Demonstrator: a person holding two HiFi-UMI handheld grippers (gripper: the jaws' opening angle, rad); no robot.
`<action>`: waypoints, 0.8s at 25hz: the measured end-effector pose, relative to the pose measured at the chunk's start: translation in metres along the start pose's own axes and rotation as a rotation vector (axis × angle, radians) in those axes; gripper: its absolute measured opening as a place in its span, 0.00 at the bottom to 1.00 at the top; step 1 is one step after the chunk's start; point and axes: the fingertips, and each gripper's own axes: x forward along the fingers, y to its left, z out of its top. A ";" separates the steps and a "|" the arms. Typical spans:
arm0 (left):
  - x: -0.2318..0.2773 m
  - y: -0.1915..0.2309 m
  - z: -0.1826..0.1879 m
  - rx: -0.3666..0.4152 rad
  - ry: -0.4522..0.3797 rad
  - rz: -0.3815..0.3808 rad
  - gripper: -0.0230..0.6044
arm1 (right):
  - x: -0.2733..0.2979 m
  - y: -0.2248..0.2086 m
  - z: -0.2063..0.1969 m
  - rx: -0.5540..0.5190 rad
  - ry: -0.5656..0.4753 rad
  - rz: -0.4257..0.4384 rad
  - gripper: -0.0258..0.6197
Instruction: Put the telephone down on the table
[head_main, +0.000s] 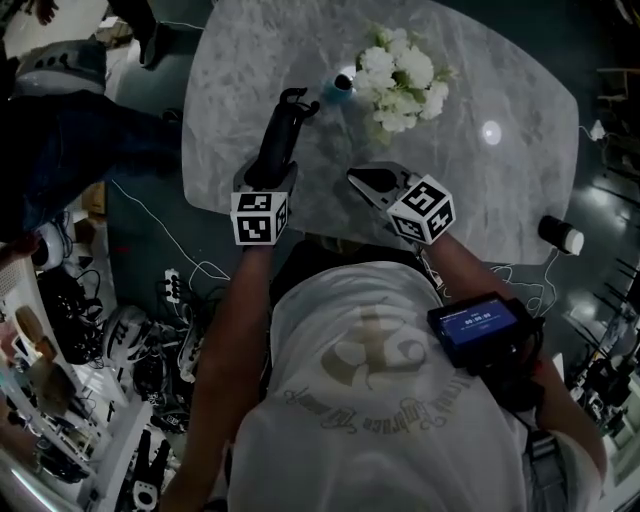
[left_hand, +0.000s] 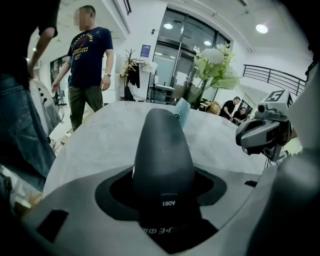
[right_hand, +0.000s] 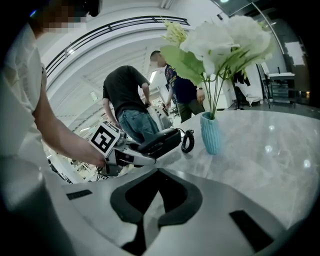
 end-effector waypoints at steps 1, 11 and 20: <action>0.002 -0.001 -0.002 0.002 0.005 -0.001 0.48 | 0.000 0.000 -0.001 0.001 0.001 0.000 0.06; 0.017 -0.006 -0.027 0.007 0.077 0.011 0.48 | -0.003 -0.002 -0.015 0.026 0.013 -0.002 0.06; 0.025 -0.006 -0.039 -0.011 0.127 0.047 0.48 | -0.004 -0.002 -0.019 0.041 0.006 0.000 0.06</action>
